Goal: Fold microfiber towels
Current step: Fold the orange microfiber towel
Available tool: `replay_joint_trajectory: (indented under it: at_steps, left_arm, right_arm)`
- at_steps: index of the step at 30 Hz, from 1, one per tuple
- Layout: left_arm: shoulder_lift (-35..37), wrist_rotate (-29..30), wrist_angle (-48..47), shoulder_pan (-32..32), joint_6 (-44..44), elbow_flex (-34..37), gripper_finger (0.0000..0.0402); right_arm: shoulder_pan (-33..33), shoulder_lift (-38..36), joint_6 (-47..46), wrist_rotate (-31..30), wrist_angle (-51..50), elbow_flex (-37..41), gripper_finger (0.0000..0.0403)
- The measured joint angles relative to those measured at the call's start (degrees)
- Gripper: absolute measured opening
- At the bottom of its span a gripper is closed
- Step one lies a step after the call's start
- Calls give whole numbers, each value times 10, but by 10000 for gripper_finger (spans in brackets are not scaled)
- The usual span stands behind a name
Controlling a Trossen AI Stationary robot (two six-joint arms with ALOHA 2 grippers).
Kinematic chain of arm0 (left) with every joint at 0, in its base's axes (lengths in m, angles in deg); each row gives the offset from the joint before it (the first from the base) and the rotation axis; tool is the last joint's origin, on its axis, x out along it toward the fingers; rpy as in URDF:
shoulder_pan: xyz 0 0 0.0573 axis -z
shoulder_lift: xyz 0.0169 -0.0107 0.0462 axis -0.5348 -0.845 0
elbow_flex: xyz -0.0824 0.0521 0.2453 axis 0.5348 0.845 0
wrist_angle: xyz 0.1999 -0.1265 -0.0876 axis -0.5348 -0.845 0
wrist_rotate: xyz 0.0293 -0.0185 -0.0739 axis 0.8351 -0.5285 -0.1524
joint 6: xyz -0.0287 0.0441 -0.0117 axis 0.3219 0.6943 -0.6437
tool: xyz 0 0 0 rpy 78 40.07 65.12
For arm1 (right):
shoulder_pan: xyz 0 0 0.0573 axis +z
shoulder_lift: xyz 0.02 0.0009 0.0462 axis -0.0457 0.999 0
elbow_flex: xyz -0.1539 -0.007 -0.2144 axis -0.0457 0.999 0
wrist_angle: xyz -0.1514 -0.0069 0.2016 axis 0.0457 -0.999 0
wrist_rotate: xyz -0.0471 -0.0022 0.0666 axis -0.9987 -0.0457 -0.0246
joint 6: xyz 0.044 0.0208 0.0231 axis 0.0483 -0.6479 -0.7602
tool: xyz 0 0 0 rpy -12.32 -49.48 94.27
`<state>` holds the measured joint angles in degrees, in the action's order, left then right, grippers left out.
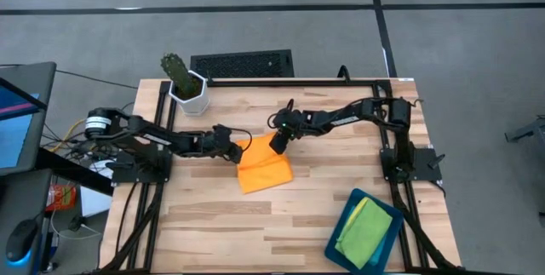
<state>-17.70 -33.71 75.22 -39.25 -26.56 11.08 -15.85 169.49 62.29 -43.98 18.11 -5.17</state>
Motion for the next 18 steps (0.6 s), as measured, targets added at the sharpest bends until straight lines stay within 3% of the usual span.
replay_joint_trajectory:
  at_steps: [9,12,18]
  left_arm:
    - [-4,-5,15,-2,24,2,37]
    - [-5,-7,34,-1,33,4,7]
    - [-7,-7,43,0,67,-17,2]
  right_arm:
    - [2,1,9,7,-1,1,21]
    - [1,-2,6,18,-2,1,17]
    - [0,-28,9,36,-20,6,9]
